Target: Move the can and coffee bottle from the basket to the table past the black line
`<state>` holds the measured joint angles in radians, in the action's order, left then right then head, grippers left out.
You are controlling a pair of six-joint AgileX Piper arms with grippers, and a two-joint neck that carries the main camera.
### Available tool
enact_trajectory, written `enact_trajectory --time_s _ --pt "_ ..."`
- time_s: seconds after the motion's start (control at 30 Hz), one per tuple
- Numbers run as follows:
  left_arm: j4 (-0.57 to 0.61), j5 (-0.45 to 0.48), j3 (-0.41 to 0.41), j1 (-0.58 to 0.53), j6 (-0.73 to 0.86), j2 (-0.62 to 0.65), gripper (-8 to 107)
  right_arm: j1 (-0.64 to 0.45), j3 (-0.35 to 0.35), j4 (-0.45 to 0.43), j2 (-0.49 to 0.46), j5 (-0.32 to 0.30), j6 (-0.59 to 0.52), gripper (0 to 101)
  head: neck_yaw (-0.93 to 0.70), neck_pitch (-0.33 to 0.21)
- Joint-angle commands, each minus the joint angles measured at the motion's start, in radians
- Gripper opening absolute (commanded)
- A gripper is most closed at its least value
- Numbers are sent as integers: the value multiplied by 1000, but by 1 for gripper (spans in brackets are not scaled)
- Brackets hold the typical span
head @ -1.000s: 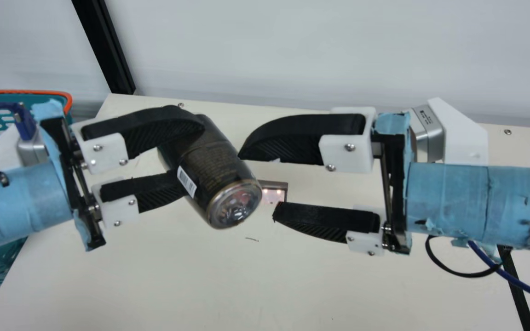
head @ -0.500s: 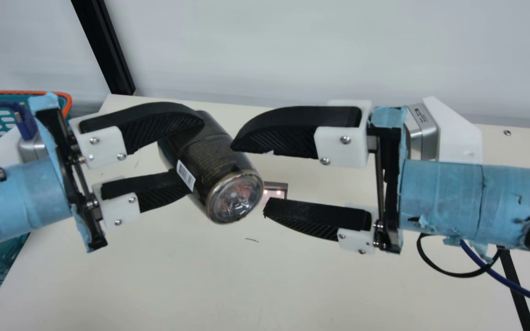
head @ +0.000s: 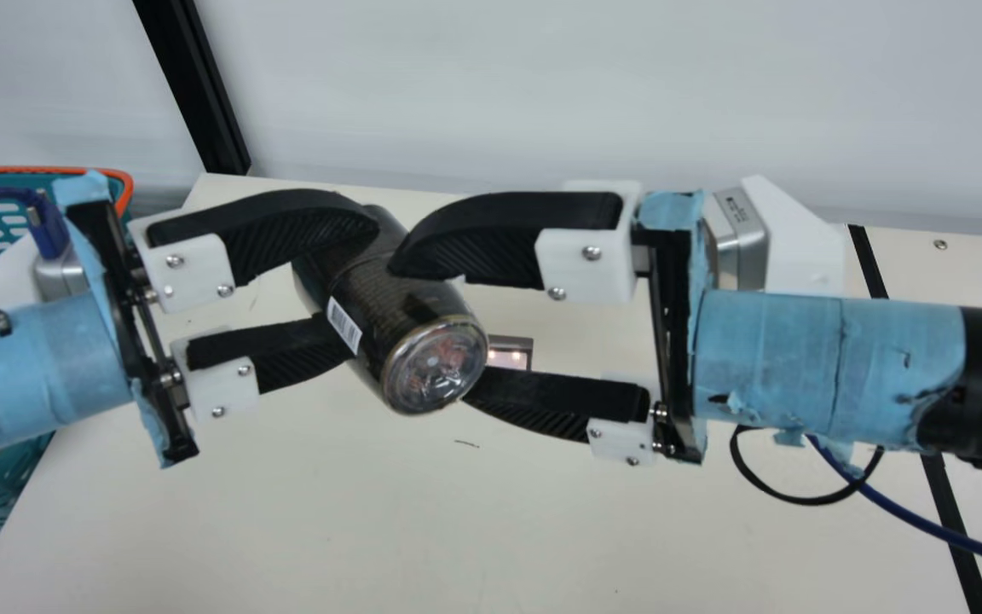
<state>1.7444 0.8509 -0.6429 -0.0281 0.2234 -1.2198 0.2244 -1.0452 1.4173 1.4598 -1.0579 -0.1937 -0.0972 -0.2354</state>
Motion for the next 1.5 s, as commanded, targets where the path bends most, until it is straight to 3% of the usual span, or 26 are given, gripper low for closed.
enact_trajectory --time_s 0.0,0.5,1.47 --pt "0 0 0 0 0 0 10 14 -5 2 6 10 2 101 -10 -7" --pt "0 0 0 0 0 0 10 104 -48 24 65 69 8 101 -10 -7" --pt "0 0 0 0 0 0 10 103 -48 25 66 75 7 101 -10 -7"
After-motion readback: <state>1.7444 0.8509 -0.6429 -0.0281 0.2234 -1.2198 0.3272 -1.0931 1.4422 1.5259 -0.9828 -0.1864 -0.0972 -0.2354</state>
